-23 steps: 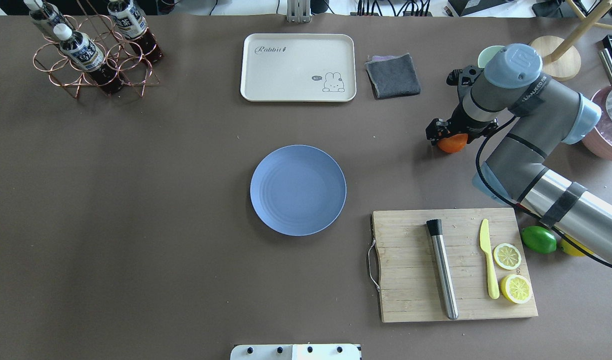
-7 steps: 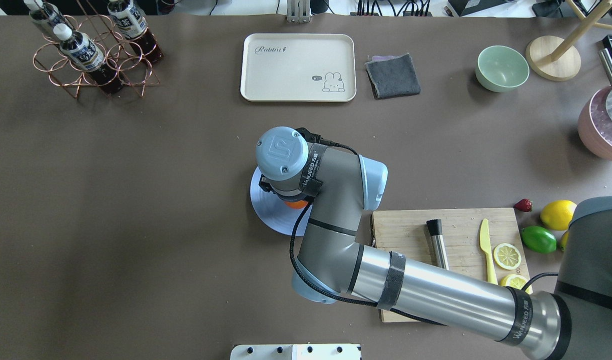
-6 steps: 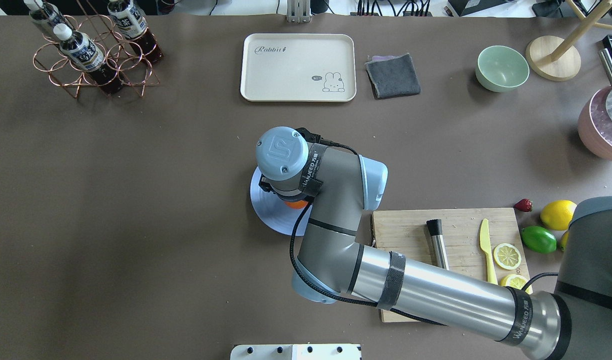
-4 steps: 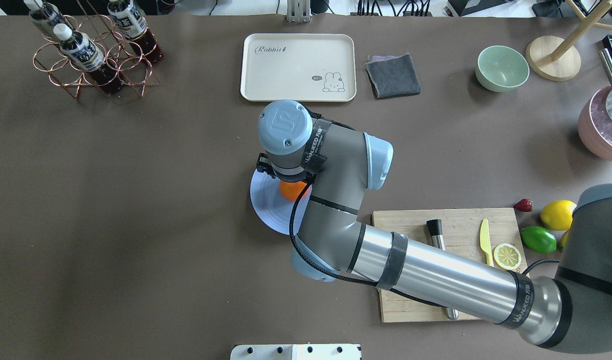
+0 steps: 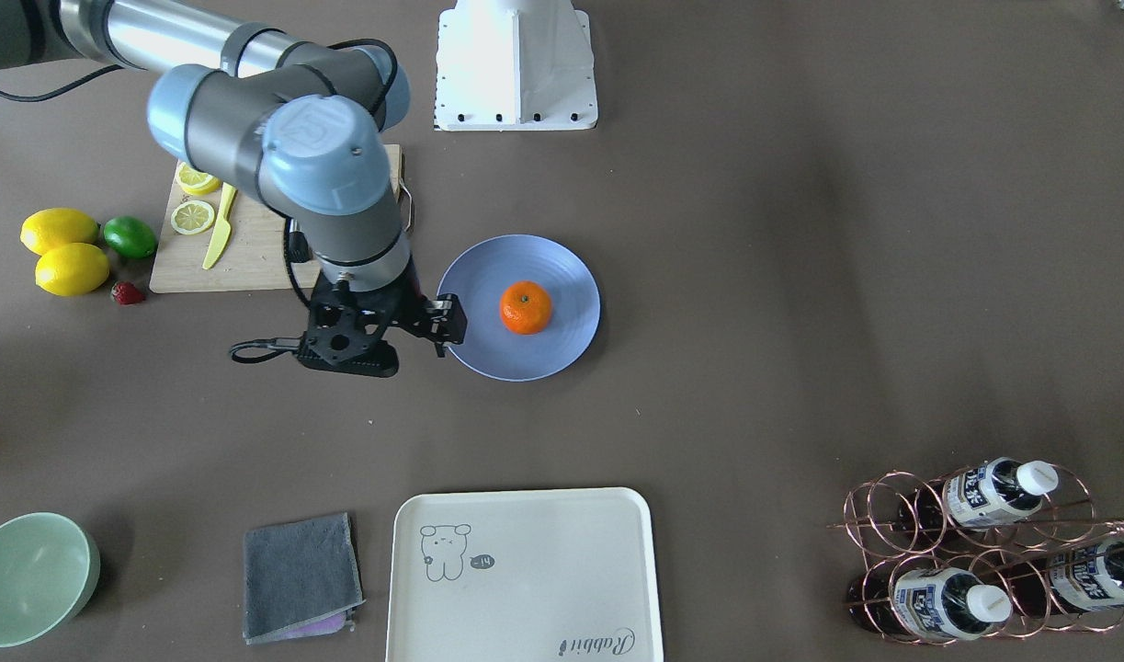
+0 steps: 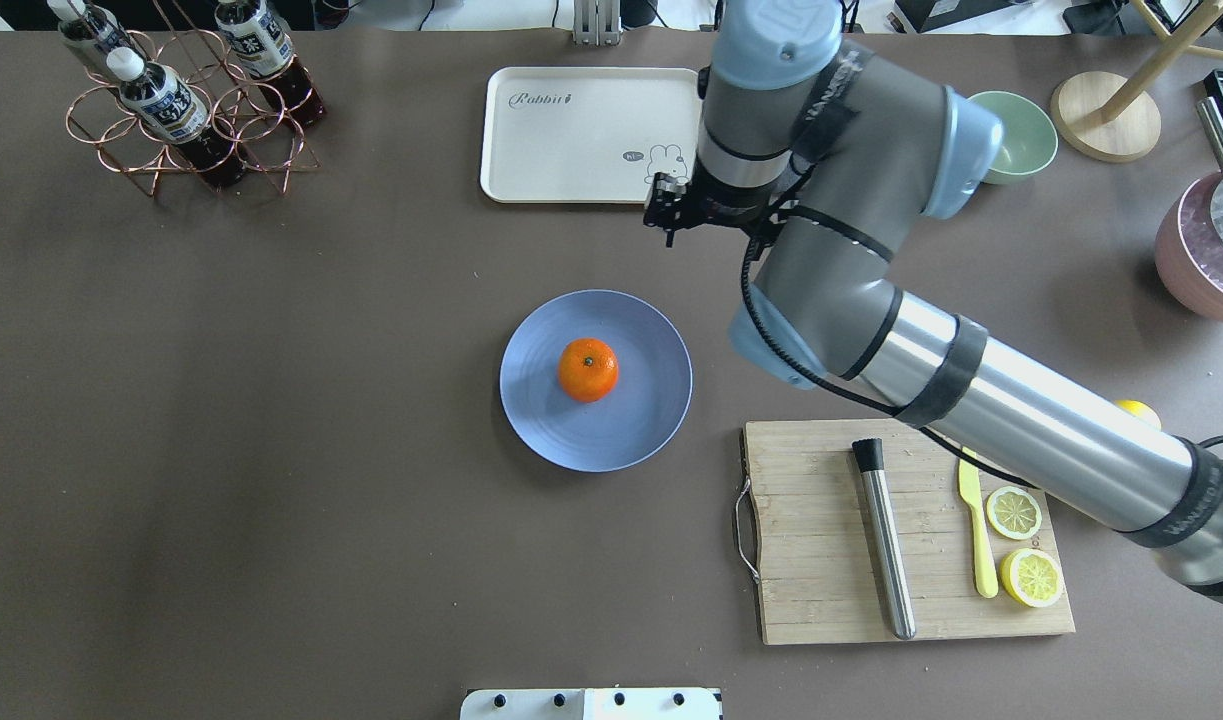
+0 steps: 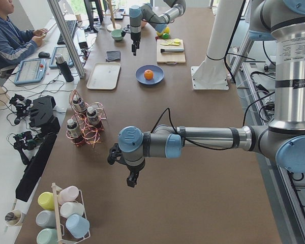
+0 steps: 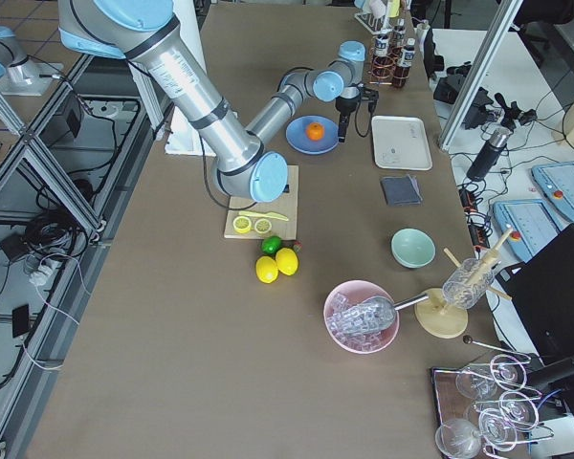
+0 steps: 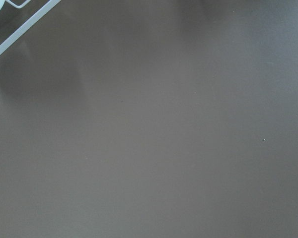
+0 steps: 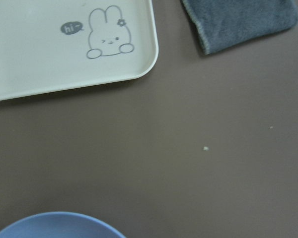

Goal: Pick orange to plate
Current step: 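Open the right gripper and lift it away from the plate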

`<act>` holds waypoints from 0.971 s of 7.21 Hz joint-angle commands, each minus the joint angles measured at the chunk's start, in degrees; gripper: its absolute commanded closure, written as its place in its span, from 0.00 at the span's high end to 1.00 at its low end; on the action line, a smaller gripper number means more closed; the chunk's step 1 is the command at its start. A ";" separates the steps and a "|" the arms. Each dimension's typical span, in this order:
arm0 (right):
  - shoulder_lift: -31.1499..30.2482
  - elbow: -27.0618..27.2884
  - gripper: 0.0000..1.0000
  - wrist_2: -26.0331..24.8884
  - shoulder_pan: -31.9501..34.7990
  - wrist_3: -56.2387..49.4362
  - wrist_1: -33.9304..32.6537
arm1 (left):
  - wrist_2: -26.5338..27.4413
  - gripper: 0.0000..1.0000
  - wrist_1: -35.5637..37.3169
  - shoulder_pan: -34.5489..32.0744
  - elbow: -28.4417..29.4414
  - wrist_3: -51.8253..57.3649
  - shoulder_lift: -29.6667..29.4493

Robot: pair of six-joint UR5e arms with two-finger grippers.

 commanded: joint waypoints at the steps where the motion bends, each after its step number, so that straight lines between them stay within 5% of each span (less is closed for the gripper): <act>1: -15.82 8.54 1.00 6.51 12.37 -23.47 -0.43 | -0.09 0.98 0.83 -0.03 -0.54 0.01 0.24; 4: -35.61 13.83 1.00 9.97 27.41 -51.45 -0.08 | -0.18 0.98 0.83 -0.03 -0.71 0.01 0.41; 7: -45.32 13.05 1.00 11.81 41.57 -70.22 -0.77 | -0.18 0.98 0.83 -0.03 -0.62 0.01 0.33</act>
